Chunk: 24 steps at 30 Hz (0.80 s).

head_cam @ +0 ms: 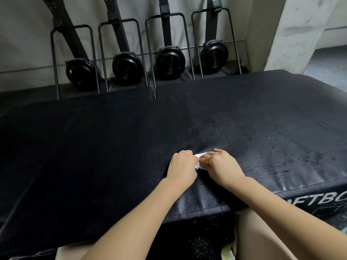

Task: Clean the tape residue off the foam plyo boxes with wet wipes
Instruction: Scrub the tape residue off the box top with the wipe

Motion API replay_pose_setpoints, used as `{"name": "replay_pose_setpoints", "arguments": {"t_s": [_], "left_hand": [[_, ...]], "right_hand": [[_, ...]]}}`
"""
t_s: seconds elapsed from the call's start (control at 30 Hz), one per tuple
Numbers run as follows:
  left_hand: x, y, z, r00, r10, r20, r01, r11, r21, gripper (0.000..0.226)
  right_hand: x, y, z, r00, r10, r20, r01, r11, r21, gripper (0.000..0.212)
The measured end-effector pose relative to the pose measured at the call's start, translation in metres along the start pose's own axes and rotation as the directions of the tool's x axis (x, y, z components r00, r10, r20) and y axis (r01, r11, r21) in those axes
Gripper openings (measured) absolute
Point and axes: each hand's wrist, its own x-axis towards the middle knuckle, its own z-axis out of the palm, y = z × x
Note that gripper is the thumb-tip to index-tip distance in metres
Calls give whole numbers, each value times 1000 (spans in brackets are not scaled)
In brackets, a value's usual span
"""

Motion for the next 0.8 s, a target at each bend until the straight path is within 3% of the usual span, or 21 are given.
{"name": "replay_pose_setpoints", "arguments": {"t_s": [0.13,0.4,0.53,0.67,0.8], "left_hand": [[-12,9,-3,1000,-26,-4,26,1000,14,29],[-71,17,14,982,184,32,-185,983,17,29],[-60,15,9,989,144,-16,-144,990,-5,29],[-45,16,2,998,64,-7,-64,998,-28,29],[-60,24,3,996,76,-42,-79,995,-60,25]], "right_hand": [[-10,-5,0,1000,13,-10,-12,998,54,24],[-90,-32,-22,998,-60,-33,63,991,120,25],[-73,-30,-16,999,-17,-48,20,997,75,19],[-53,-21,-9,998,8,-64,-3,998,70,29],[-67,-27,-13,999,-20,-28,24,992,124,29]]}}
